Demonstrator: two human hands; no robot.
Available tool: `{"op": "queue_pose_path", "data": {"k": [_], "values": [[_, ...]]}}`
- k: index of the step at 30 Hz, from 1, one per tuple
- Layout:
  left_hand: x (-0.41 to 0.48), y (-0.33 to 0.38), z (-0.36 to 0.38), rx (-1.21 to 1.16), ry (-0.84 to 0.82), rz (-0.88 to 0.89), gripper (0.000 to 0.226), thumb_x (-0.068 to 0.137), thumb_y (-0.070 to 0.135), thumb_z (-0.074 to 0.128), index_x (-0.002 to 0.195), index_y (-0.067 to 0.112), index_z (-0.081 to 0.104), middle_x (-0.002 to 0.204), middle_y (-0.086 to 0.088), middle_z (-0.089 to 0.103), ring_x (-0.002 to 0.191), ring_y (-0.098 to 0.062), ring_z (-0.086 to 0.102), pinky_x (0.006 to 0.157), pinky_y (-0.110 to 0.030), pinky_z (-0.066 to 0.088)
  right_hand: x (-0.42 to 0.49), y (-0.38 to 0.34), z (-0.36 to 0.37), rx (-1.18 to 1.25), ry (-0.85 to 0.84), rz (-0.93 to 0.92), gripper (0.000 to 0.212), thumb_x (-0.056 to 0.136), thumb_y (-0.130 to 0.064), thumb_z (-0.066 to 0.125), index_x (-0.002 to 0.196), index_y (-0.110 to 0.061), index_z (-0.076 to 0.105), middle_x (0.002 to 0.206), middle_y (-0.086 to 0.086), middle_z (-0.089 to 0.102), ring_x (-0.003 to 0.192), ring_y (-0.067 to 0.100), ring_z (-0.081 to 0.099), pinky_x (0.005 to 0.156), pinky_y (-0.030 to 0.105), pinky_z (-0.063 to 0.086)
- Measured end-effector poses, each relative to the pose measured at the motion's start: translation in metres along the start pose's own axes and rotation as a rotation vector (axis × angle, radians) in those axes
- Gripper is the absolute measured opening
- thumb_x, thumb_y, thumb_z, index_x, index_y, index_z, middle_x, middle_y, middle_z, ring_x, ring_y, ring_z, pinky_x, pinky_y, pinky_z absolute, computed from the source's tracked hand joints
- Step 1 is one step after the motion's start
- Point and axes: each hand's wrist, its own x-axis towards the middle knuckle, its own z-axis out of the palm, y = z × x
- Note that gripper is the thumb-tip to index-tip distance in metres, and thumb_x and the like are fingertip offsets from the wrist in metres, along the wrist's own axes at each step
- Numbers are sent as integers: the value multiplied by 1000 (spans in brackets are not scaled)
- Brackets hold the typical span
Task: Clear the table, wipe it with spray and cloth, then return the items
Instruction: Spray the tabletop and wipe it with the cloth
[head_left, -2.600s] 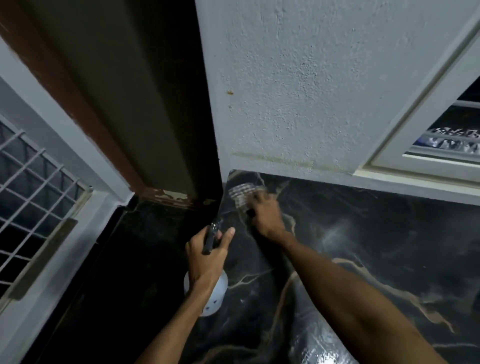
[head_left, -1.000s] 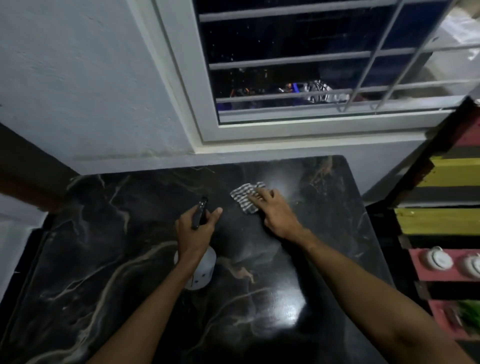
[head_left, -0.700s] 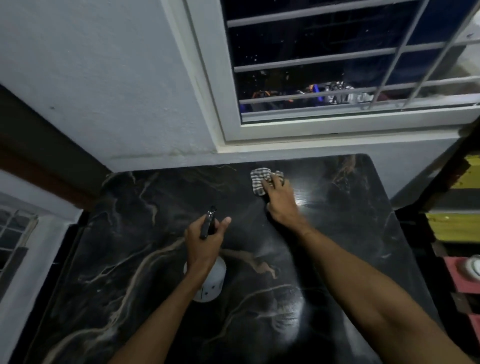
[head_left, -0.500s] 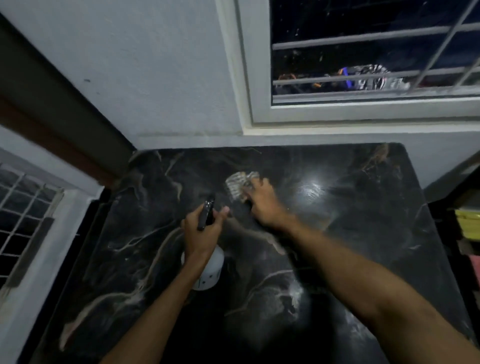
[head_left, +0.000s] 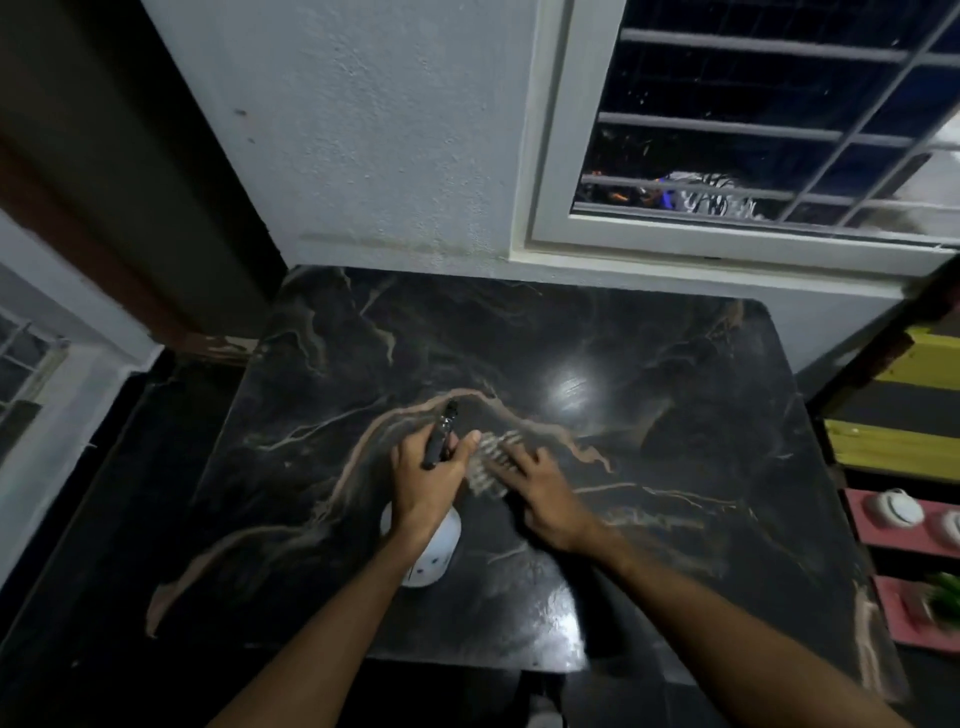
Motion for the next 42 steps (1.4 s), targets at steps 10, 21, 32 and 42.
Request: {"op": "queue_pose_path", "data": {"k": [10,21,32,42], "values": [[-45,-31,-81,14,58,-89,40,83,26,82,64,0,58,61,-14,63,64,-29,63,68,-34,49,-21,-63,31,21,126,407,81,69,-8,52,148,-24,41,156,15,28,116,39,39,102,45,40],[-97,-56,-97,117,85,-166,48,84,29,81,56,13,46,51,2,51,54,-19,51,59,-26,37,-16,-83,35,-7,108,473,80,70,-1,57,146,-20,42,153,17,27,110,41,39,99,46,40],[-156,-77,-106,50,341,-378,46,80,41,80,52,21,50,50,4,54,61,-29,64,64,-39,55,-5,-134,59,-28,-98,-136,82,69,-8,56,148,-20,38,154,15,27,112,38,39,97,44,41],[-143,-111,-186,94,474,-275,49,86,30,79,51,28,46,47,6,51,53,-19,56,61,-34,47,105,-215,86,-48,-106,-316,73,77,-12,55,147,-18,39,155,18,26,112,41,40,97,49,42]]}}
